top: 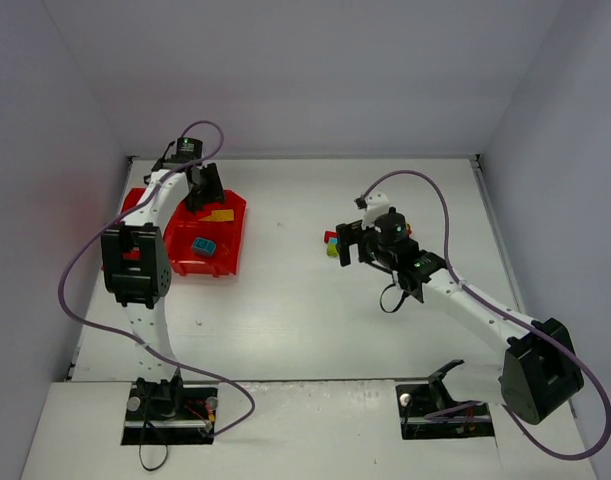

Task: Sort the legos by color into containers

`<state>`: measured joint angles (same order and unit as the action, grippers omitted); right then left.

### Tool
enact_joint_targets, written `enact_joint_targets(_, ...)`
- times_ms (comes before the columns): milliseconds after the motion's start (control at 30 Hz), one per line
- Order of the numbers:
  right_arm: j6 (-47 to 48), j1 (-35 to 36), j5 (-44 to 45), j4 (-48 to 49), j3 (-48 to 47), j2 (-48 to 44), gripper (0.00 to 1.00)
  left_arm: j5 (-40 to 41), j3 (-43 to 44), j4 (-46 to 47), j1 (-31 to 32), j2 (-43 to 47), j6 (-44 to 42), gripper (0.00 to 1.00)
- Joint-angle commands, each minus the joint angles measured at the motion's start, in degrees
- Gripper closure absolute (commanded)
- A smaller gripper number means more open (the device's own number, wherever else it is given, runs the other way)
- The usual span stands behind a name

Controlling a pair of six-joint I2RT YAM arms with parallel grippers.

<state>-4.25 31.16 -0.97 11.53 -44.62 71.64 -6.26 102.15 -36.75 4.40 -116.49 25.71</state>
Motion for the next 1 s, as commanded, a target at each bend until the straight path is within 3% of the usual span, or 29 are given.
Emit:
enact_joint_targets(0,-2.95,-2.06,3.52,2.97,-0.03,-2.03,0.01,1.87,3.67,-0.95,-0.71,4.16,-0.67,0.46)
enact_joint_targets(67,-3.57,-3.64,4.83,2.71,-0.03,-1.59,0.02,1.69,3.06,-0.96,-0.63,6.44,-0.67,0.37)
enact_joint_targets(133,-4.10,-4.26,7.28,2.27,-0.46,-0.72,0.03,1.43,2.09,-0.95,-0.54,9.60,-0.40,0.34)
enact_joint_targets(433,-8.75,-6.99,8.27,-0.01,-5.65,8.06,0.22,0.03,-8.88,-0.78,5.51,30.51,-0.93,0.33)
enact_joint_targets(533,-12.52,-6.99,5.55,-0.54,-8.28,12.02,0.25,0.46,-18.26,0.27,9.03,37.90,-2.33,0.33)
enact_joint_targets(767,-19.21,-6.20,5.01,-0.81,-14.34,19.50,0.19,2.92,-32.86,3.52,14.31,49.24,-6.29,0.33)
enact_joint_targets(967,-24.48,-3.56,9.67,-4.05,-19.44,26.44,0.12,4.06,-37.10,3.53,14.23,51.18,-7.43,0.33)
